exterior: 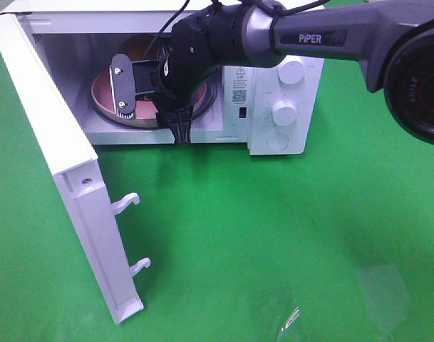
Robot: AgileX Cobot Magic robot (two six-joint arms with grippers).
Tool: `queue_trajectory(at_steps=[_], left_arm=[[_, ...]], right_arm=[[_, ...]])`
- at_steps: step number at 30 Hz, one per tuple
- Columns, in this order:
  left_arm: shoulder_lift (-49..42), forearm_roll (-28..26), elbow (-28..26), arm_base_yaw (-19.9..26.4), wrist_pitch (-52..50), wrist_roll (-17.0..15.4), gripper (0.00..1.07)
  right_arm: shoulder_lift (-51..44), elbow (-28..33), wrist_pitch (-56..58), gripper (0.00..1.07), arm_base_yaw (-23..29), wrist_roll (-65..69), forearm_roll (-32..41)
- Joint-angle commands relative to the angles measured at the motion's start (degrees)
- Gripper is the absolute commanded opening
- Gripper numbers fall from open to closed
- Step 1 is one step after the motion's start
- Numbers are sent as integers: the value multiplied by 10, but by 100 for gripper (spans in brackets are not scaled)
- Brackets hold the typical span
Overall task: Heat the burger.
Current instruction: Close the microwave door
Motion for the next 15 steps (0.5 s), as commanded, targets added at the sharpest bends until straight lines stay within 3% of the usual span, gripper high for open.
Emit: queue_trajectory(at_steps=[1, 15], left_arm=[[-10, -3, 0, 1, 1, -3, 100], [-10, -3, 0, 1, 1, -3, 100]], right_arm=[[-17, 11, -2, 62, 3, 6, -2], [-84, 128, -70, 66, 7, 6, 0]])
